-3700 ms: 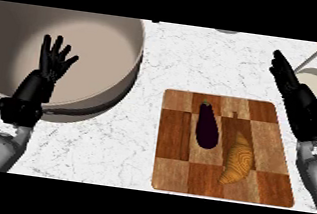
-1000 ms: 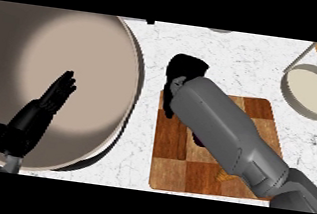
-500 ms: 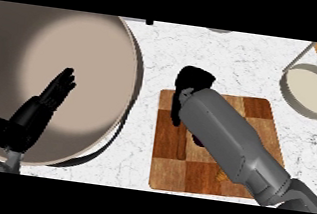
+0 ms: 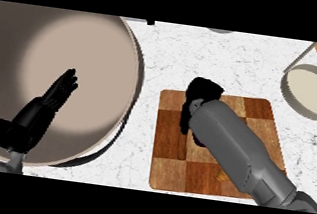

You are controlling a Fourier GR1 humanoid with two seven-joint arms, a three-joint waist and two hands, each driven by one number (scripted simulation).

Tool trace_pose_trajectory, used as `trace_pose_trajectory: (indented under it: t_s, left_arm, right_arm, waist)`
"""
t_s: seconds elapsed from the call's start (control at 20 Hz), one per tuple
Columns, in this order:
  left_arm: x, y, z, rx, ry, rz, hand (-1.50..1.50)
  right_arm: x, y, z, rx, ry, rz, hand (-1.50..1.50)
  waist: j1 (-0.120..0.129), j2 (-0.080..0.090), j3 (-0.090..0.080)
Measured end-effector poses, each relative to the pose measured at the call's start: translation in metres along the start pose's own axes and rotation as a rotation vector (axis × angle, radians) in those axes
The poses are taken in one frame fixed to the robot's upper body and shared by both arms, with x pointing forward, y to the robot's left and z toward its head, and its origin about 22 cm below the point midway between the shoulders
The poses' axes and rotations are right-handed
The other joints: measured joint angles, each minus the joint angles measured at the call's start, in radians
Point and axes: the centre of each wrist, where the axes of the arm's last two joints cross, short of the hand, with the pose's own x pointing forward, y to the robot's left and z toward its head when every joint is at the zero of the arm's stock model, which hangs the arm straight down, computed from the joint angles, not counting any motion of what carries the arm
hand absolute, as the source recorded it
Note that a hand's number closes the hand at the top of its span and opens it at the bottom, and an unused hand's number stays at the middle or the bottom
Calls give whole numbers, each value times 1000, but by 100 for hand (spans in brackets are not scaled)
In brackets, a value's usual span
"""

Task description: Pick the eggplant from the cutting board and place it in the tiered basket

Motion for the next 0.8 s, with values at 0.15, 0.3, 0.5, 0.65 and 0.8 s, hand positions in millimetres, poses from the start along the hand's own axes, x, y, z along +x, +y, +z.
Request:
trace_pose_trajectory:
  t_s: [0.15, 0.3, 0.5, 0.65, 0.8]
  left_arm:
    - [0, -2, 0, -1, -13, 0, 0]
    - [0, -2, -2, 3, -12, 9, 0]
    - [2, -2, -5, -6, -18, 5, 0]
    - [1, -3, -8, -8, -20, 3, 0]
    - [1, -1, -10, -16, -20, 7, 0]
  right_arm:
    - [-5, 7, -4, 9, 9, 2, -150]
    - [-10, 14, -6, 17, 7, 3, -150]
    - [-18, 19, -9, 19, 3, -18, 150]
    - [-20, 23, -9, -22, -20, -47, 150]
    - [-21, 22, -6, -59, -48, -59, 150]
  waist:
    - [4, 0, 0]
    - [7, 1, -1]
    - [9, 1, -1]
    - [14, 0, -1]
    - [16, -1, -1]
